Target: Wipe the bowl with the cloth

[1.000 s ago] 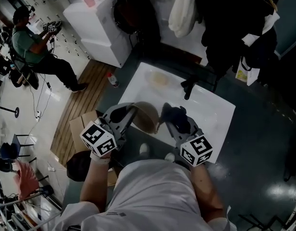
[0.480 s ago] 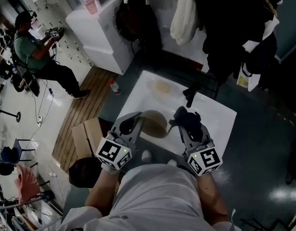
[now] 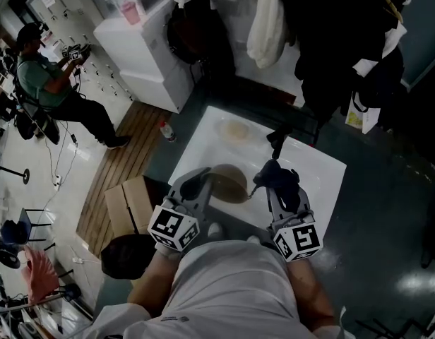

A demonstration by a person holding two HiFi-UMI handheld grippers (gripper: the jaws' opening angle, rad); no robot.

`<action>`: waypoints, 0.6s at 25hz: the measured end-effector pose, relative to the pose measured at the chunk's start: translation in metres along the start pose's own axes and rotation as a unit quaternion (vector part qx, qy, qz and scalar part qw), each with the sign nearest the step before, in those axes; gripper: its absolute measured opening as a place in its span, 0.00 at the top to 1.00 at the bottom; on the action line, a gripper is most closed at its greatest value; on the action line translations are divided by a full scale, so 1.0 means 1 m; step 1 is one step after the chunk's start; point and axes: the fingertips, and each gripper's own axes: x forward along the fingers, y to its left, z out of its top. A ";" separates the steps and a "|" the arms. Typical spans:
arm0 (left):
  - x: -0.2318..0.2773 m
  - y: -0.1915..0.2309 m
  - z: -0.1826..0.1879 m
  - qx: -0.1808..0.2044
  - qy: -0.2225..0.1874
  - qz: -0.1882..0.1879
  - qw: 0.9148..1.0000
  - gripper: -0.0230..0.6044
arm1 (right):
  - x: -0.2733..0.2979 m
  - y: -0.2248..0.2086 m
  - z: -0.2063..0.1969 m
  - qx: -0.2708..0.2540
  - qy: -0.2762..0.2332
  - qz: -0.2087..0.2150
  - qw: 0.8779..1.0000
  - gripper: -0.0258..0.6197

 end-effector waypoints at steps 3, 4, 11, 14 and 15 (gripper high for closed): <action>0.000 -0.001 -0.003 0.002 0.003 0.002 1.000 0.93 | -0.004 -0.003 -0.003 0.000 -0.001 -0.017 1.000 0.87; 0.000 -0.002 -0.005 0.004 0.006 0.005 1.000 0.93 | -0.006 -0.003 -0.004 0.001 -0.001 -0.021 1.000 0.87; 0.000 -0.002 -0.011 0.010 0.011 0.012 1.000 0.93 | -0.014 -0.011 -0.013 0.021 -0.001 -0.048 0.999 0.87; 0.000 -0.004 -0.014 0.008 0.012 0.012 1.000 0.93 | -0.016 -0.010 -0.015 0.019 -0.001 -0.050 0.999 0.87; 0.000 -0.004 -0.015 0.007 0.013 0.012 1.000 0.93 | -0.017 -0.009 -0.016 0.020 0.000 -0.049 0.999 0.87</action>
